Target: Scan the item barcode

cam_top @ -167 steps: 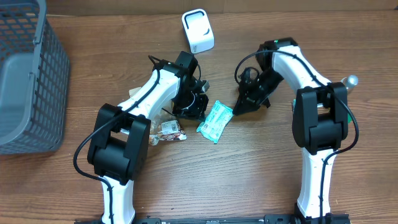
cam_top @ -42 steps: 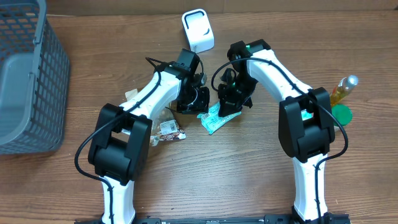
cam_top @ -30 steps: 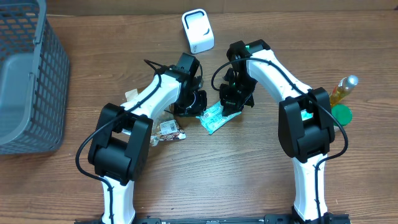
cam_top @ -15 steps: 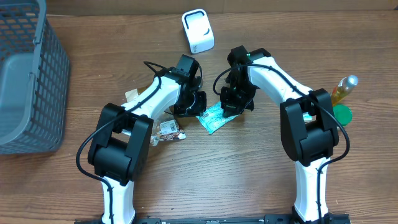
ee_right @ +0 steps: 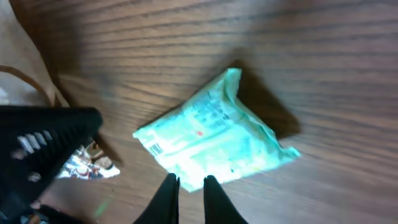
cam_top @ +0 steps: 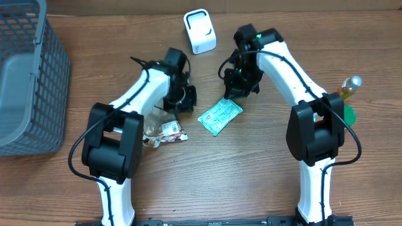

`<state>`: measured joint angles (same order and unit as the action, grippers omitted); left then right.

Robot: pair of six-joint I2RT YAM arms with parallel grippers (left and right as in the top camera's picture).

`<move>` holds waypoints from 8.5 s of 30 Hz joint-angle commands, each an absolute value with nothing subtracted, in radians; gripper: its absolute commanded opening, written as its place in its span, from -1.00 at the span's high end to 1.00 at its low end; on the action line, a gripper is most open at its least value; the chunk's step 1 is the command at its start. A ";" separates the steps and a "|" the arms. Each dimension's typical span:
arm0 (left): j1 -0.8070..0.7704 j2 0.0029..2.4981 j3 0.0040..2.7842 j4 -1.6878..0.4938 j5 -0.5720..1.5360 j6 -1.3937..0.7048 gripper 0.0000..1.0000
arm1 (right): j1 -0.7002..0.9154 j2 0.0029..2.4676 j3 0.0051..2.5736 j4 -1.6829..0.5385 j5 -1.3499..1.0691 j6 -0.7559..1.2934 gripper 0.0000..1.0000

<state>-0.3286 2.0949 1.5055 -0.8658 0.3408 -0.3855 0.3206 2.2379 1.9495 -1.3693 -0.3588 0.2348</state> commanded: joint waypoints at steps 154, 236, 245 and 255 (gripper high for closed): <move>-0.195 2.085 1.811 -1.337 0.960 0.256 -0.45 | 0.152 2.038 1.495 -0.766 -1.230 0.096 0.93; -0.199 2.085 1.811 -1.495 1.194 0.467 -0.44 | 0.188 1.997 1.494 -0.621 -1.415 0.097 0.93; -0.272 2.085 1.811 -1.476 1.148 0.467 -0.05 | 0.188 1.997 1.494 -0.621 -1.415 0.097 0.92; -0.290 2.085 1.811 -1.477 1.112 0.464 -0.62 | 0.188 1.997 1.494 -0.621 -1.415 0.097 0.82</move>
